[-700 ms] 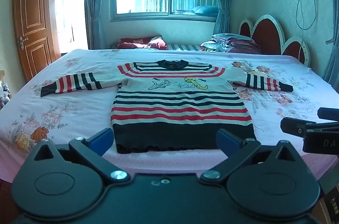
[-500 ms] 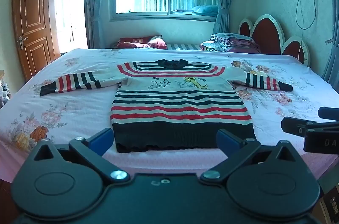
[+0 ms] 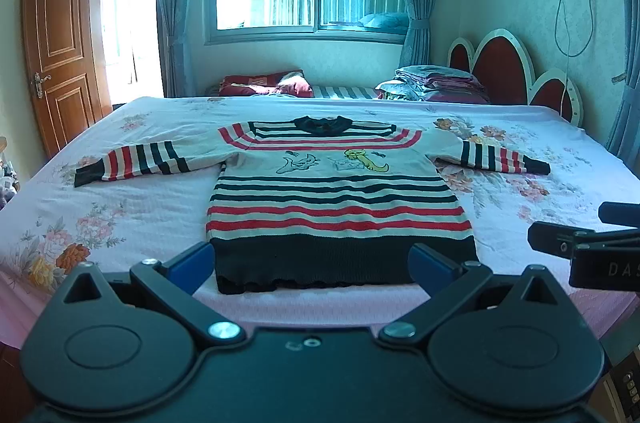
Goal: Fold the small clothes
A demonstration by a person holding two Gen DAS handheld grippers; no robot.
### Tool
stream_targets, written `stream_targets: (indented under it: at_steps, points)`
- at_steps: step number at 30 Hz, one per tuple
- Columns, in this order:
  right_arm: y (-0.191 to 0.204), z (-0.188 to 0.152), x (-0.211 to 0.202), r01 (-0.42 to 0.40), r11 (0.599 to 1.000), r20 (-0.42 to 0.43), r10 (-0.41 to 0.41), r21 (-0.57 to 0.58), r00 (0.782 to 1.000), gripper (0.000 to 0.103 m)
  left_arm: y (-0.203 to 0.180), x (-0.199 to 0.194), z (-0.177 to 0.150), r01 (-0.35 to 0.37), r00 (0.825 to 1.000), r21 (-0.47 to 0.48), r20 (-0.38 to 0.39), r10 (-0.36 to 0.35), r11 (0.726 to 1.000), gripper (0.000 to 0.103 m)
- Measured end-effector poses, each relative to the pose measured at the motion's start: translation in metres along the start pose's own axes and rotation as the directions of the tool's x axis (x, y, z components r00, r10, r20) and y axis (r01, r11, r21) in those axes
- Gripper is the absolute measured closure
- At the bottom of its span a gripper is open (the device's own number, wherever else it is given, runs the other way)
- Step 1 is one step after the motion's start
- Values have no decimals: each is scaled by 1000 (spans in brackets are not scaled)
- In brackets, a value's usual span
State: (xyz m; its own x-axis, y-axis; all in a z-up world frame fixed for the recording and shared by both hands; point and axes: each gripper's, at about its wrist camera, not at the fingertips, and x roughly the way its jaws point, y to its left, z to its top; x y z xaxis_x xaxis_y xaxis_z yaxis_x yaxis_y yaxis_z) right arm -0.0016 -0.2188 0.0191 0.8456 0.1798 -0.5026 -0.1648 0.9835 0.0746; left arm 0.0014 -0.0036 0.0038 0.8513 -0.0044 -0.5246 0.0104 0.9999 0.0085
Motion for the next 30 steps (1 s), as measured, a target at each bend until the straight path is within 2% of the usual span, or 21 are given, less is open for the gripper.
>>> stream_targets:
  at_steps: [30]
  points:
    - [1, -1, -2, 1, 1000, 4, -1, 3, 1000, 0, 0, -2, 1, -10, 1000, -2, 0, 10, 1000, 0]
